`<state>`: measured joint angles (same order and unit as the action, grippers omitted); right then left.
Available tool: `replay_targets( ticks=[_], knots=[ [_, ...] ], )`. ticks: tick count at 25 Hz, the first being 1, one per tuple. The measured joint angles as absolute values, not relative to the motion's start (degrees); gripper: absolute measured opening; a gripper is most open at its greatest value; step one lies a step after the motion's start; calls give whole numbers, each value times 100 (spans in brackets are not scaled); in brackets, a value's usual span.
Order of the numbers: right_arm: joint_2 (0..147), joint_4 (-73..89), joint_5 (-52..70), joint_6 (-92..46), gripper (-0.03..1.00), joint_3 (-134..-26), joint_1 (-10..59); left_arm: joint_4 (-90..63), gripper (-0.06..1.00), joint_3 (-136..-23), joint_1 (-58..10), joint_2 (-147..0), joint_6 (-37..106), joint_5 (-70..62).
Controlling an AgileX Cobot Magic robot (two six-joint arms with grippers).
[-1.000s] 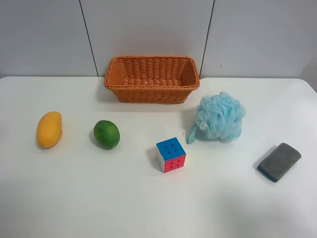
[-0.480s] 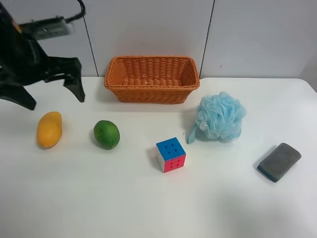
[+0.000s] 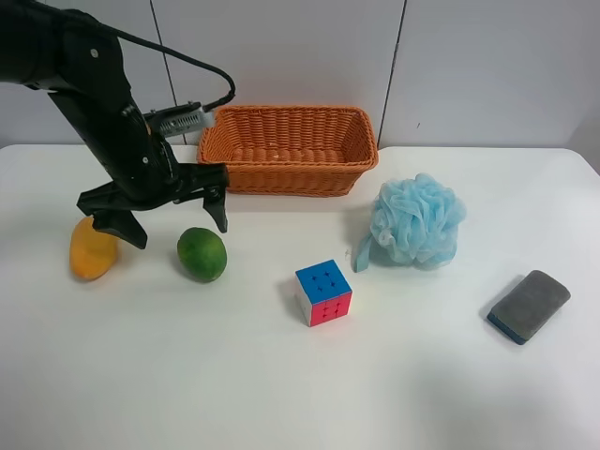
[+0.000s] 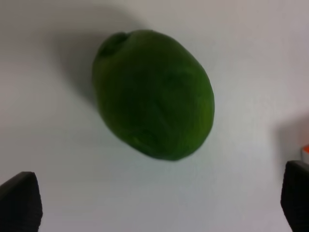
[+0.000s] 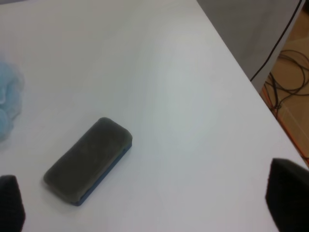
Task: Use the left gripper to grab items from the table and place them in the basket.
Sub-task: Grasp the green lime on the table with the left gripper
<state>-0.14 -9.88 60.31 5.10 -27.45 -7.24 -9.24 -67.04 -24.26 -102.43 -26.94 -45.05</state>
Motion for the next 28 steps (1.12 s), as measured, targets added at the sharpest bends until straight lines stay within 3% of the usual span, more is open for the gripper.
replay_targets(
  ticks=[24,28],
  knots=[
    [-14,-988,6031,510,99,-2745,-724,-685,99,-6708,-2426,-11403,-3182,-3408],
    [-14,-988,6031,510,99,-2745,-724,-685,89,-6708,-2426,-11403,-3182,-3392]
  ],
)
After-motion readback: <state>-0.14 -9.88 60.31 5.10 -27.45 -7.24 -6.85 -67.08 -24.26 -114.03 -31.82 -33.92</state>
